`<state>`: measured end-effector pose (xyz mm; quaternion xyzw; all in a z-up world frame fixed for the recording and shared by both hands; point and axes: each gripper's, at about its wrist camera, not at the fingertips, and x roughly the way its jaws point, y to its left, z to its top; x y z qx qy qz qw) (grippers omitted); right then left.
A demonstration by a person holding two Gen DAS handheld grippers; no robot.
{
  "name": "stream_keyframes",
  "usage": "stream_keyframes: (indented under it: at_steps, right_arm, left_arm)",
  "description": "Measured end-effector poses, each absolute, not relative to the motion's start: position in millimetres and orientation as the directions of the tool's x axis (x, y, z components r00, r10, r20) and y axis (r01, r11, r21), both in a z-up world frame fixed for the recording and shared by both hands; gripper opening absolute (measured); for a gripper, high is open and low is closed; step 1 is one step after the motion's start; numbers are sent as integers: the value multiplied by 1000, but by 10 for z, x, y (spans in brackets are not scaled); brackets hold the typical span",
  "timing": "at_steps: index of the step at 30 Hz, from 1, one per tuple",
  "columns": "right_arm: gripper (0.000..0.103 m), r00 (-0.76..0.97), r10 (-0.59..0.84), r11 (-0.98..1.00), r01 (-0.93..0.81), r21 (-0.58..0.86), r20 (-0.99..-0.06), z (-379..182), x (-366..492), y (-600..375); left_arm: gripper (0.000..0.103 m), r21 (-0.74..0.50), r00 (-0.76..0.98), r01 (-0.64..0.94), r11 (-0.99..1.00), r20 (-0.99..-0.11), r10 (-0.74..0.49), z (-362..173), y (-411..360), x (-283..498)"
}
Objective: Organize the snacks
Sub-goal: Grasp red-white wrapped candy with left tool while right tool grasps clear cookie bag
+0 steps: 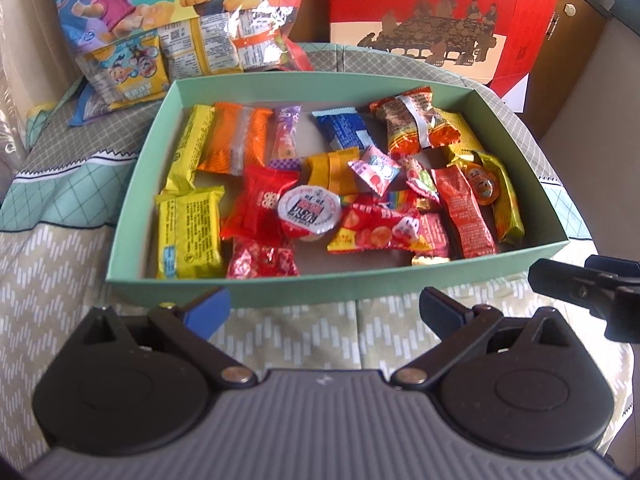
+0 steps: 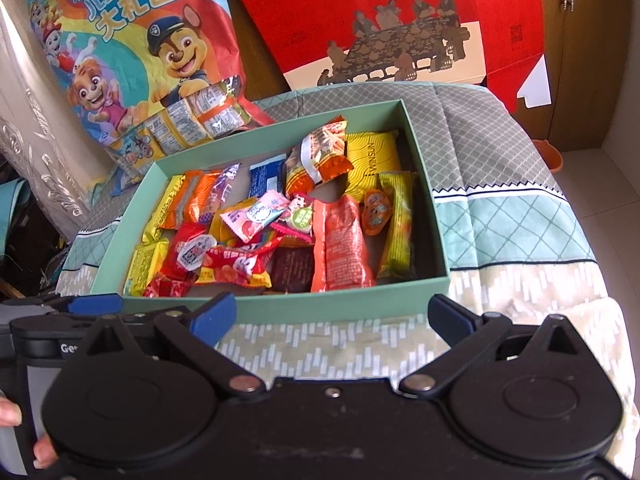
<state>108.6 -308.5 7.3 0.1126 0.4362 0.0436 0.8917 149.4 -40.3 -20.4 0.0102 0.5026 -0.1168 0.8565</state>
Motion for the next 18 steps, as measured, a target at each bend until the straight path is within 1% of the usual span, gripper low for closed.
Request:
stream_keyframes:
  at_steps: [5,13,17,18]
  right_arm:
    - [103,584,208,967,0,256,-785,14,842,-2959]
    - [103,474,280,954,-39,298,-835,-258,434,-2732]
    - [103,445,310,941,-20,337,-840,-304,285,-2741]
    - [100,445,309,942,-19,336,-841,-298,256,-2741]
  left_arm:
    - [103,-103,458,185,977,-871,-178,-256,-205,1262]
    - [103,-101,448,150,983,-880,-158,-327,105,913]
    - [103,-97,450,113,989,-882,-137,-364,286,799]
    - [103,-99,449,98,990,-884,-133,-381,339,778]
